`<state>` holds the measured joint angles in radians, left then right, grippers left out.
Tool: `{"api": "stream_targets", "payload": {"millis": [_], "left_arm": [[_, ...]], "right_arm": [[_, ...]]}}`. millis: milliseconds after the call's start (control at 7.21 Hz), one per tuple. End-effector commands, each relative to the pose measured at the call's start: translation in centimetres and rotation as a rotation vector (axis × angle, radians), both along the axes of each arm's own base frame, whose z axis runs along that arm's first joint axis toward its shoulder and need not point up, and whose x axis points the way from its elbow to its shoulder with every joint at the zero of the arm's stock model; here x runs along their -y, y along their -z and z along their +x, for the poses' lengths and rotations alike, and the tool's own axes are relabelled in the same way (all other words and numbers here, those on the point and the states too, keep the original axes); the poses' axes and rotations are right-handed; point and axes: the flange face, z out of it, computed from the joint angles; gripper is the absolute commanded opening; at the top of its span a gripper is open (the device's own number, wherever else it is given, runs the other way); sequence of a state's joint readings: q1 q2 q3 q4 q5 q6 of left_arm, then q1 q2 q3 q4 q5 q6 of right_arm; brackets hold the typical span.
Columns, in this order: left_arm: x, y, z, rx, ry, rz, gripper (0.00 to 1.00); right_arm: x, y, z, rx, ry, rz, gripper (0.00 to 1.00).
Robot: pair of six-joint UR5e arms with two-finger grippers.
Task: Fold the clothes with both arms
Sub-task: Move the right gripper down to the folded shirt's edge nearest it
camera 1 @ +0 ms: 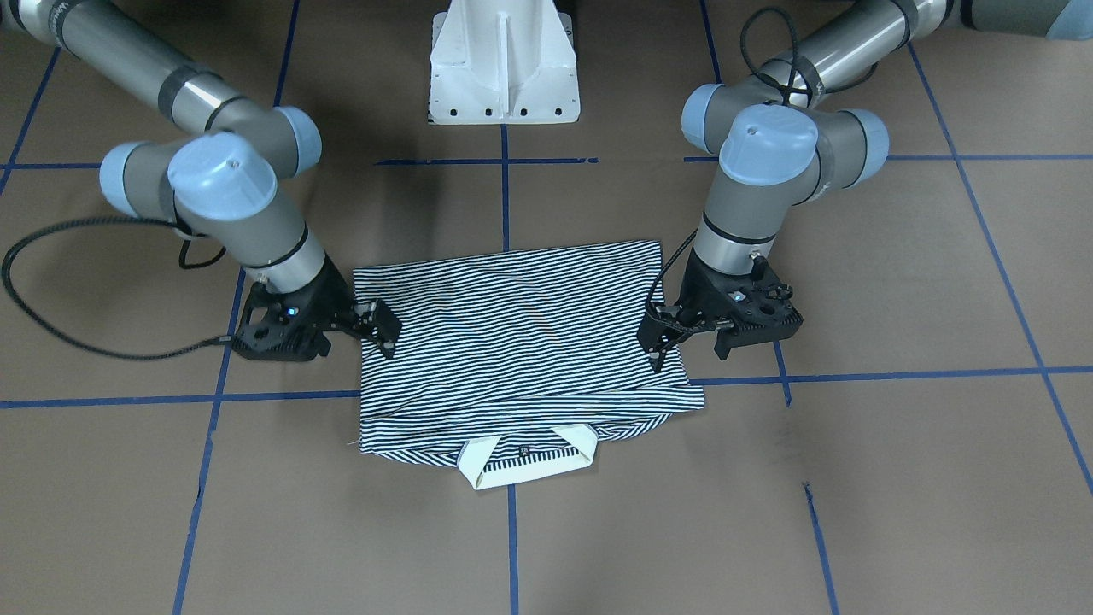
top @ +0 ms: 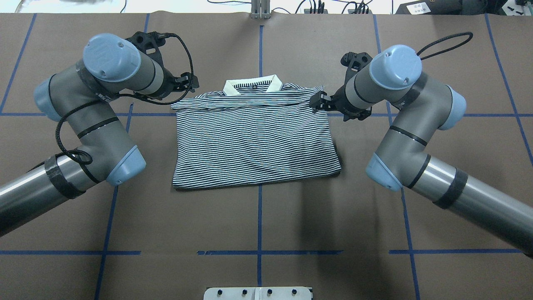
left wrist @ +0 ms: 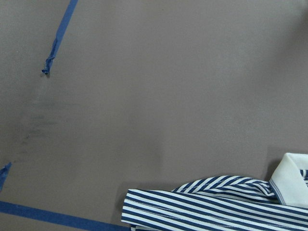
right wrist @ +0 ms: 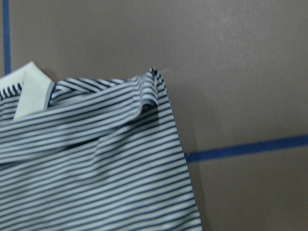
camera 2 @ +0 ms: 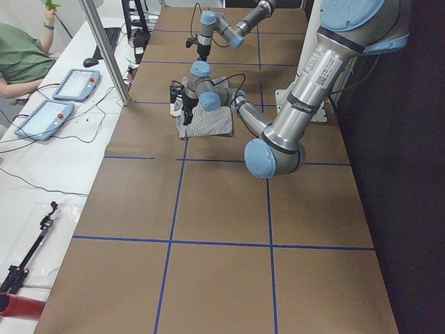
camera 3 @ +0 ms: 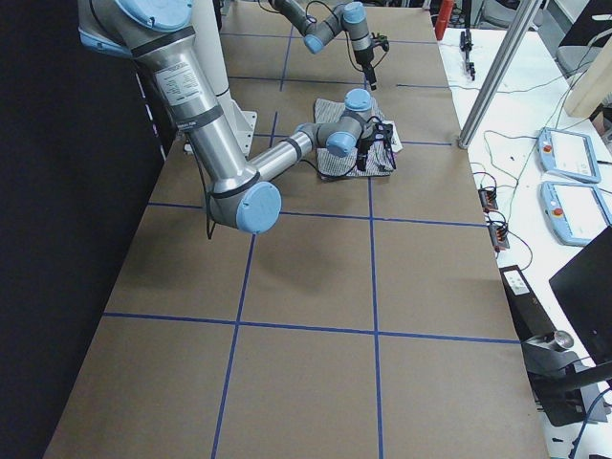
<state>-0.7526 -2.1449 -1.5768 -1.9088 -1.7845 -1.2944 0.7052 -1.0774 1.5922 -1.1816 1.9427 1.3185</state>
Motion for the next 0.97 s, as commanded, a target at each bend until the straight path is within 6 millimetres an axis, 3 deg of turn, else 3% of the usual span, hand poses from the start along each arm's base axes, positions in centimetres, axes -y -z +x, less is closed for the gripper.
{"api": "stream_targets", "payload": {"millis": [0,277,555,832], "left_arm": [[-0.4,1.0,-0.1,-0.017,-0.001,0.011,1.0],[-0.7,1.9,-0.4,-0.03,0.001,0.023,1.0],[-1.4,3.0,-0.9,-0.05,-0.002,0.039,1.0],[-1.9,3.0,-0.3,-0.067,0.015,0.008,1.0]], "right_arm": [[-7.2,0.4,-0.1,-0.054,0.055,-0.025,1.0],[-9.1,-1.1,-2.0,-0.083,0.096,-0.042,1.0],[-9.3,-3.4,-3.7,-0.128,0.105,-0.056,1.0],[-9.2,-3.3,-3.7,-0.126,0.106,-0.051,0.98]]}}
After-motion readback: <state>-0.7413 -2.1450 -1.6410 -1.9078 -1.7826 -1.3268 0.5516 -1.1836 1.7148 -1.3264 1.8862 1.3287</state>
